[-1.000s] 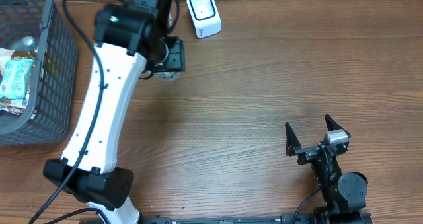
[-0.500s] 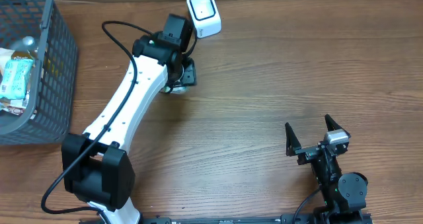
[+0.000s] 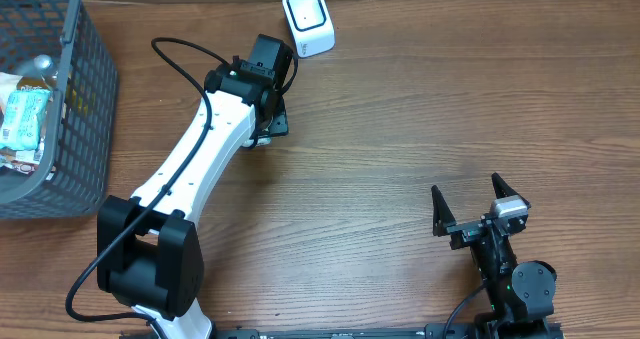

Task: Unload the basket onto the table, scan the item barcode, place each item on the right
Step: 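Carry the bottle toward the white scanner with the left gripper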

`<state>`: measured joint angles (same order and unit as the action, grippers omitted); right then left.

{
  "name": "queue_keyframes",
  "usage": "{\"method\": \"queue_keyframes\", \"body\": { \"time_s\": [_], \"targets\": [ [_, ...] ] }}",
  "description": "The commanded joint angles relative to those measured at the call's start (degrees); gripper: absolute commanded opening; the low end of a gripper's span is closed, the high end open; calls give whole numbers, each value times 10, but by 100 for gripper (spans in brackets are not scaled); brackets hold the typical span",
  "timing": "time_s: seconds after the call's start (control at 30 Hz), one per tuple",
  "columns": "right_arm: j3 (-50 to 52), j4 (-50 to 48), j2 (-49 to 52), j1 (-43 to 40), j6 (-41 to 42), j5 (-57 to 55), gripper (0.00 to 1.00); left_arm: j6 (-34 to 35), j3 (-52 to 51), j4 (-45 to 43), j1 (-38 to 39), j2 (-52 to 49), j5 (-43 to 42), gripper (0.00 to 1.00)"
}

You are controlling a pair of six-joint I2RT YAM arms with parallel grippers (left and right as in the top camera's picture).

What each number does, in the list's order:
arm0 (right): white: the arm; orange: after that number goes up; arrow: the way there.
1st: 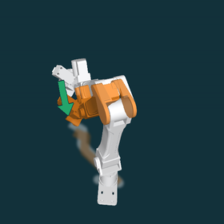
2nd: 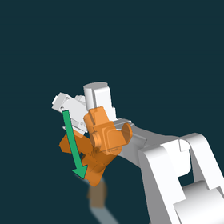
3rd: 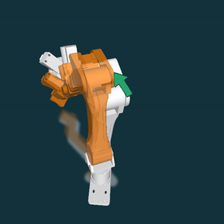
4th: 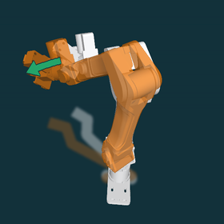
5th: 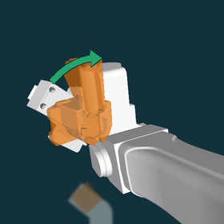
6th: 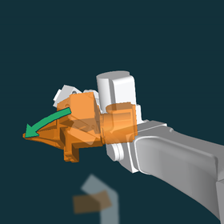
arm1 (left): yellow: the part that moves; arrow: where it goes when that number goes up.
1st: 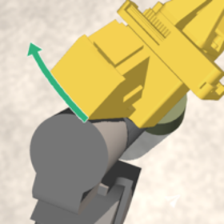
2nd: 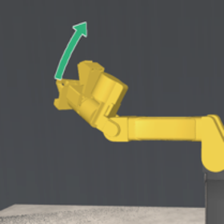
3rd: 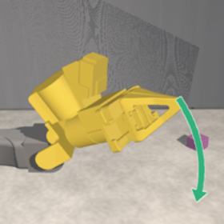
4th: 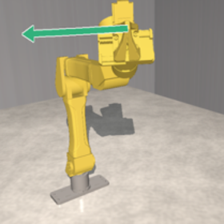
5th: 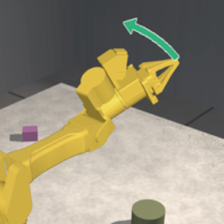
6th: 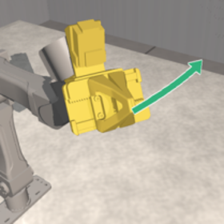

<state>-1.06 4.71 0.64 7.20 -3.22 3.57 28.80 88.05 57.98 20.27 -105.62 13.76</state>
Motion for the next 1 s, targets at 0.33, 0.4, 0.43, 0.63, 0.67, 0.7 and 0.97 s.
{"method": "queue_keyframes", "body": {
  "time_s": [0.33, 0.4, 0.43, 0.63, 0.67, 0.7, 0.97],
  "targets": [
    [6, -2, -4, -2, -3, -5, 100, 19, -36, -14, 2, 18, 14, 47],
    [6, -2, -4, -2, -3, -5, 100, 19, -41, -14, 2, 18, 19, 47],
    [6, -2, -4, -2, -3, -5, 100, 19, -41, -14, 2, 18, 19, 44],
    [6, -2, -4, -2, -3, -5, 100, 21, -41, -22, 2, 18, -11, 34],
    [6, -2, -4, -2, -3, -5, 100, 21, -41, -26, 2, 18, -26, 34],
    [6, -2, -4, -2, -3, -5, 100, 21, -41, -30, 2, 18, -40, 34],
    [6, -2, -4, -2, -3, -5, 100, 21, -41, -54, 7, 18, -164, 33]
  ]
}}
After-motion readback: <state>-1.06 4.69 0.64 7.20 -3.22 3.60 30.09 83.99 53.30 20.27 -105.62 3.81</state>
